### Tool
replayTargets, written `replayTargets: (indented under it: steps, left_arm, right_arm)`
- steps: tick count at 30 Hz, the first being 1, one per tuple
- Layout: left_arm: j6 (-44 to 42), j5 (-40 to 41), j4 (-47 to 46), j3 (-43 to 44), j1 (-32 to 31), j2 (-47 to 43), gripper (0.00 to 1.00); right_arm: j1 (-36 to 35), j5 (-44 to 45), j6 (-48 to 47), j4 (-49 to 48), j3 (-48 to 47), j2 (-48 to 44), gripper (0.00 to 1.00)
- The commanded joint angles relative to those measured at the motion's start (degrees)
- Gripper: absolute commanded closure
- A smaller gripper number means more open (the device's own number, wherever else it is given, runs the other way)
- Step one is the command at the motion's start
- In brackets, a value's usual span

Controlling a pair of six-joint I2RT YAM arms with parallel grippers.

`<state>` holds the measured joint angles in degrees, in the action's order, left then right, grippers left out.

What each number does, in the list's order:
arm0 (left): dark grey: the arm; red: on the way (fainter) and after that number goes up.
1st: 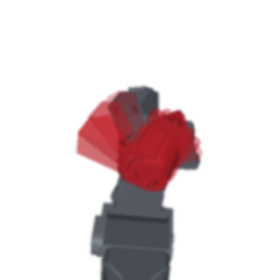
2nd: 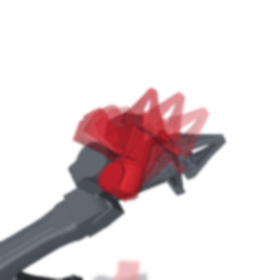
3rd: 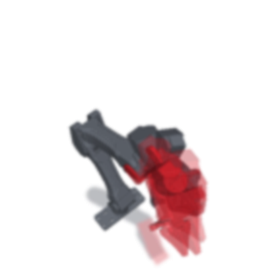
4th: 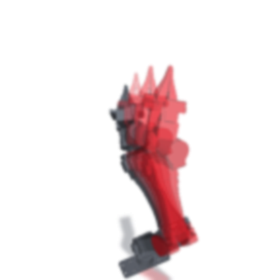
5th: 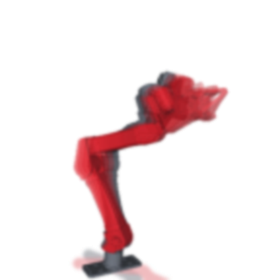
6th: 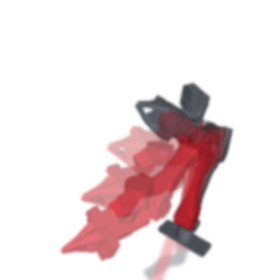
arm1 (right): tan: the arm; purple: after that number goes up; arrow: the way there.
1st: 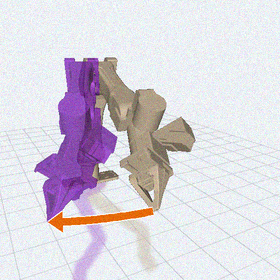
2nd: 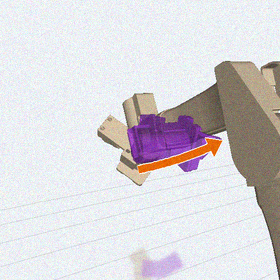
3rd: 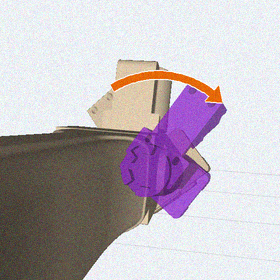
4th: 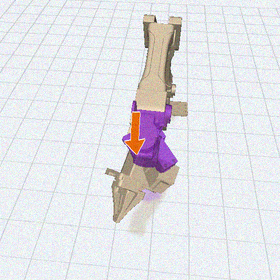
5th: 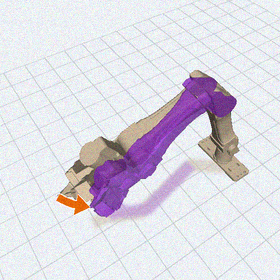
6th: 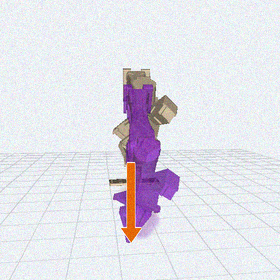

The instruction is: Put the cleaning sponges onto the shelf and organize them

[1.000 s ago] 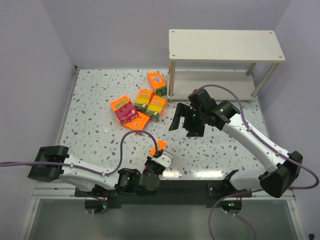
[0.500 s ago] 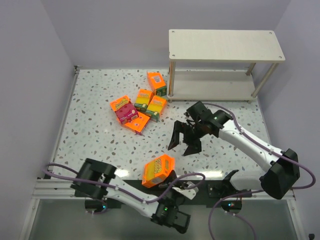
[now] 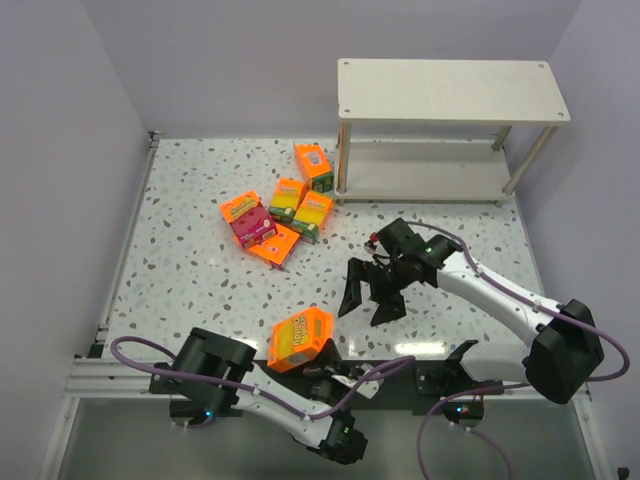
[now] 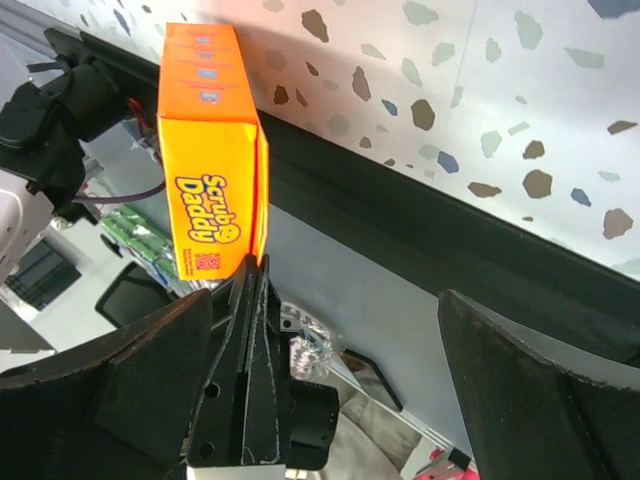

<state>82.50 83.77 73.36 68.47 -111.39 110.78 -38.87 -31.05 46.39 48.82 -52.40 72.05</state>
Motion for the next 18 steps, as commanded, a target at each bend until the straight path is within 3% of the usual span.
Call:
replayTargets:
  steps: [1, 6, 18]
  left_arm:
    - [6.4, 13.1, 2.0, 1.8, -0.3, 0.7, 1.0]
    - [7.1, 13.1, 2.0, 1.7, -0.3, 0.6, 1.0]
    - [8.5, 13.1, 2.0, 0.1, -0.3, -0.4, 1.0]
  right_arm:
    - [-0.3, -2.6, -1.5, -7.0, 0.5, 0.3, 0.02]
    - [-2.3, -4.4, 3.1, -15.4, 0.8, 3.3, 0.01]
    - [-10.2, -6.4, 6.1, -21.9, -4.7, 15.6, 0.02]
